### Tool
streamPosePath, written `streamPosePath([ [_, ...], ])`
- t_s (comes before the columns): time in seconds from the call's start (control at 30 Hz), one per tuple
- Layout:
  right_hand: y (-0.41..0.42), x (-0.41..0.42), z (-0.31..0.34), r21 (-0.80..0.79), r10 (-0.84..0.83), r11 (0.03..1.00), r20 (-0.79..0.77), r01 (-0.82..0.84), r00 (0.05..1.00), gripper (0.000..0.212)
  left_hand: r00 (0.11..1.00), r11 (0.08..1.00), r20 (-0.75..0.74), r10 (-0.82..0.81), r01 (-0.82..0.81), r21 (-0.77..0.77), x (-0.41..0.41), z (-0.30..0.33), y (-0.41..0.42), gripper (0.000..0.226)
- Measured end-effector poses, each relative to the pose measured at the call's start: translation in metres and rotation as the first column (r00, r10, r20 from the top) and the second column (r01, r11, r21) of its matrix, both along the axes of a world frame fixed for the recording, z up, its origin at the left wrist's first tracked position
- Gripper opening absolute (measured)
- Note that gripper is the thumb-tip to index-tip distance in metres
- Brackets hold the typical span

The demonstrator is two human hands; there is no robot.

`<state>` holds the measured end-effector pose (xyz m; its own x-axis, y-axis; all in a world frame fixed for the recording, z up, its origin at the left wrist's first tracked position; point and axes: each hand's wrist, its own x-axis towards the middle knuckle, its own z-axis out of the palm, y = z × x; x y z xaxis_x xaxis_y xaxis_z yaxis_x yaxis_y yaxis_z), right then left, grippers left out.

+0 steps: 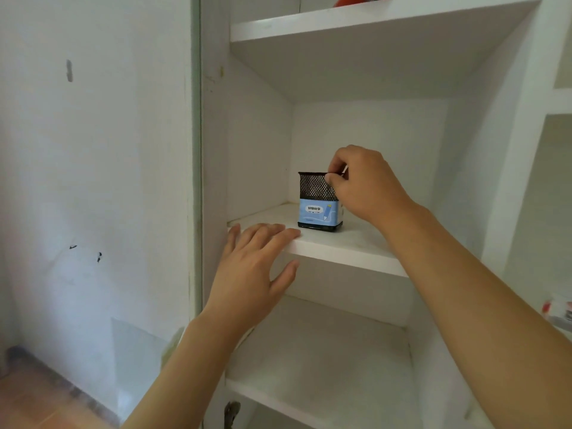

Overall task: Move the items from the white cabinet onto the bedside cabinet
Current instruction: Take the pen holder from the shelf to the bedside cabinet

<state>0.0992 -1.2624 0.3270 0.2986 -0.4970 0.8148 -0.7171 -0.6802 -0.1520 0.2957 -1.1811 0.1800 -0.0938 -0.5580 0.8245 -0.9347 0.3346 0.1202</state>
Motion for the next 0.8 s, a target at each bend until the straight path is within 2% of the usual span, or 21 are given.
streamPosePath([
  [0.43, 0.0029, -0.0016, 0.0000, 0.005, -0.072, 0.997, 0.010, 0.072, 0.997, 0.033, 1.000, 1.000, -0.017, -0.013, 0.012, -0.009, 0.0001, -0.0002, 0.0000, 0.045],
  [0.63, -0.0001, -0.0037, 0.0002, 0.053, -0.116, 0.992, -0.016, 0.117, 0.993, 0.029, 1.000, 1.000, -0.019, -0.014, 0.014, -0.013, -0.0002, 0.0001, -0.0004, 0.045],
  [0.8, -0.0048, -0.0038, -0.0001, 0.072, -0.091, 0.994, 0.036, 0.088, 0.995, 0.024, 0.999, 1.000, -0.032, -0.022, 0.022, -0.014, -0.0013, -0.0005, -0.0021, 0.045],
])
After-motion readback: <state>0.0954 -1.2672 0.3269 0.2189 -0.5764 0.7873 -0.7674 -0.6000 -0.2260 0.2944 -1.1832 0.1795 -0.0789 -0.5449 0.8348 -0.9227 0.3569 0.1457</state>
